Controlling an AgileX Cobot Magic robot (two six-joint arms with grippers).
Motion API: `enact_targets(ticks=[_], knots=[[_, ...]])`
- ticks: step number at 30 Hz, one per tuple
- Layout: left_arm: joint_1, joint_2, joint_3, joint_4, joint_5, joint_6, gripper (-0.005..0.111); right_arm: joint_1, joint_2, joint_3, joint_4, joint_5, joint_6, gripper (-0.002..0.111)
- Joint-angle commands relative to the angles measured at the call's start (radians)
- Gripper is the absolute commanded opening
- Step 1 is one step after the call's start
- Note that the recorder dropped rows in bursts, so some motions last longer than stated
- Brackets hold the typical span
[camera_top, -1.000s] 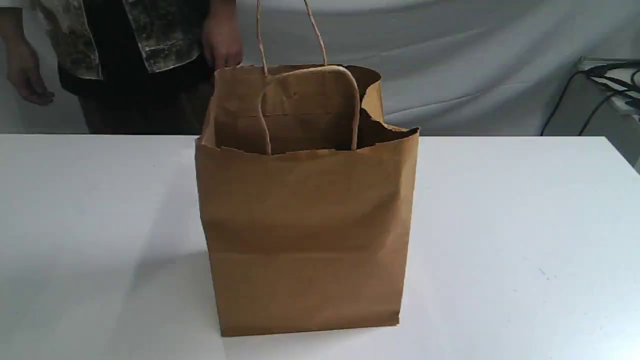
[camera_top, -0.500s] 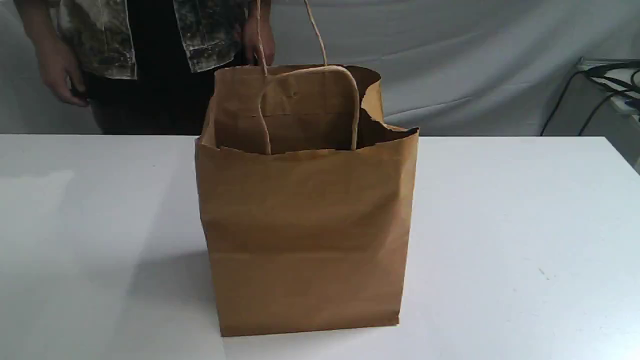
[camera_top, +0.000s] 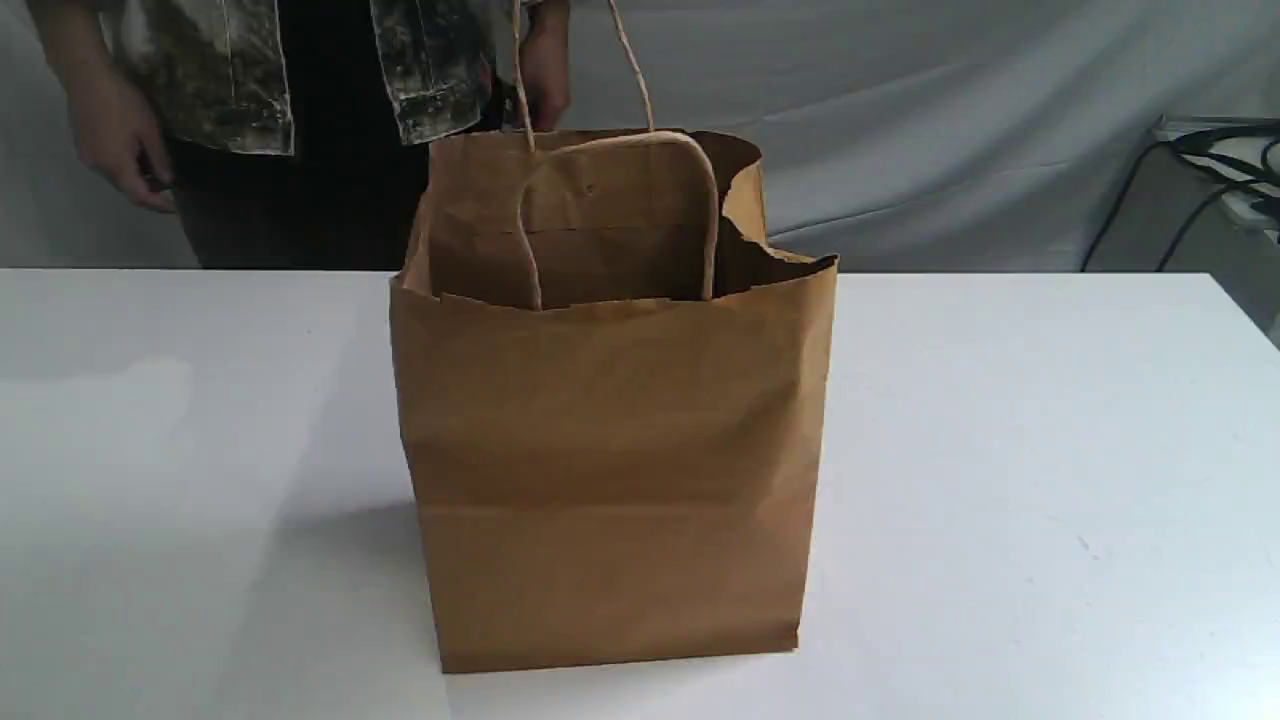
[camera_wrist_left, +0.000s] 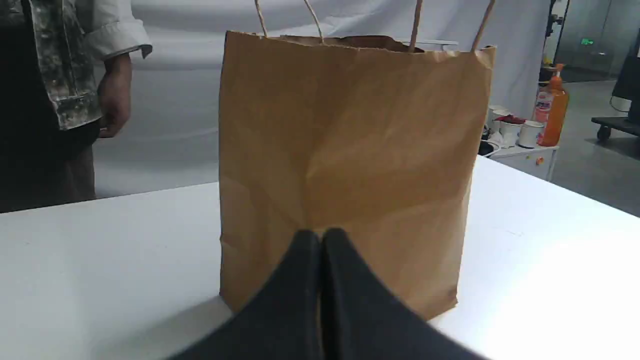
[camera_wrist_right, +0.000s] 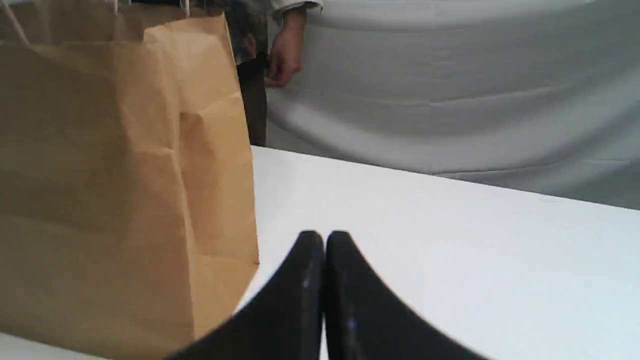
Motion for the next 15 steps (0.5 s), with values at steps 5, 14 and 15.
enact_targets(ticks=[5,14,15], knots=[[-0.005,-0.003,0.004,-0.012,-0.004,-0.011,0.000,-0.203,-0.252,0.168,-0.046,-0.036,-0.025,0.000],[-0.005,-0.003,0.004,-0.012,0.000,-0.011,0.000,-0.259,-0.371,0.168,-0.084,0.209,-0.014,0.000],[-0.005,-0.003,0.004,-0.012,0.000,-0.011,0.000,-0.259,-0.378,0.168,-0.095,0.230,0.006,0.000]])
